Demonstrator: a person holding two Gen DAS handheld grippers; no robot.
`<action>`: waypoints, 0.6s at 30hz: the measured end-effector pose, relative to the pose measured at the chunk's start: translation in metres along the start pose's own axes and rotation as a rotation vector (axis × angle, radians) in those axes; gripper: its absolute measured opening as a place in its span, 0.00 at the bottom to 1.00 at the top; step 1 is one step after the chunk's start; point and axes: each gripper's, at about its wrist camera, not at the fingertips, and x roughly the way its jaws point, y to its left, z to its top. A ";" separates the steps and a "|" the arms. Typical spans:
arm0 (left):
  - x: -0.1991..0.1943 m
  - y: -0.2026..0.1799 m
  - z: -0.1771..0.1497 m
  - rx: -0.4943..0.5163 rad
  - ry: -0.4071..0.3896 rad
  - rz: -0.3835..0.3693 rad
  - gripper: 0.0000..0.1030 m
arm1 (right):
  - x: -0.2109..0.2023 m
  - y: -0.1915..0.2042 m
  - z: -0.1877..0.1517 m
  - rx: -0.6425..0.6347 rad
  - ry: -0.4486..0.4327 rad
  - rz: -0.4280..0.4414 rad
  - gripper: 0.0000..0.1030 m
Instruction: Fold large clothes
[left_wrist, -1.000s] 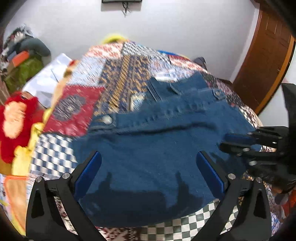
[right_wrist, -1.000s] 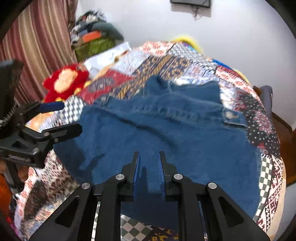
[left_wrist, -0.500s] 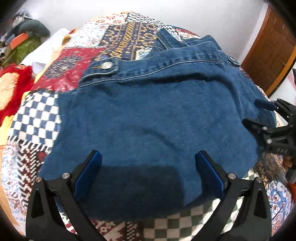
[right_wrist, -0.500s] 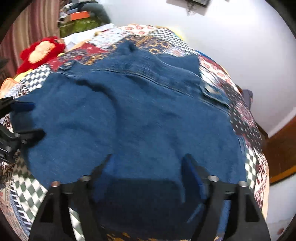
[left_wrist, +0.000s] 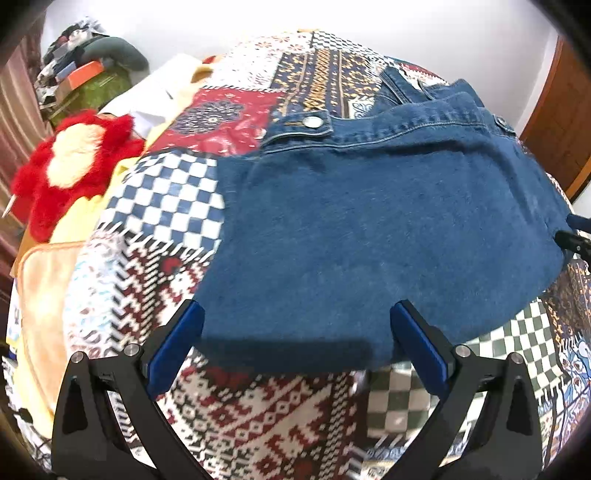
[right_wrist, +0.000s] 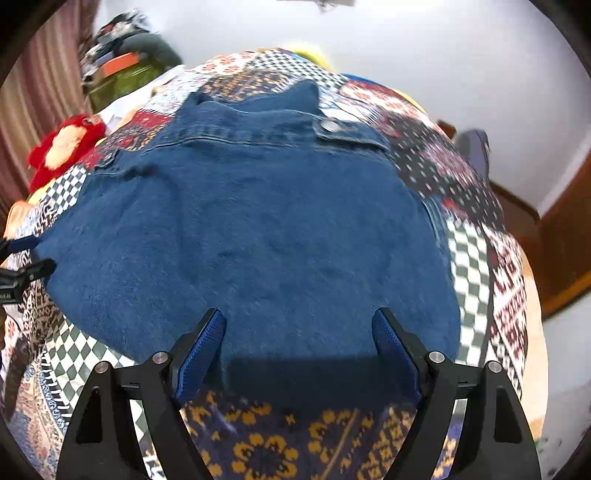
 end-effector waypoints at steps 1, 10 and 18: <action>-0.004 0.006 -0.003 -0.018 0.000 0.008 1.00 | -0.003 -0.003 -0.002 0.004 0.003 0.003 0.79; -0.044 0.044 -0.020 -0.260 -0.076 -0.030 1.00 | -0.029 -0.001 -0.004 0.032 -0.026 0.052 0.79; -0.032 0.034 -0.031 -0.412 -0.045 -0.207 1.00 | -0.048 0.024 0.014 0.044 -0.116 0.119 0.79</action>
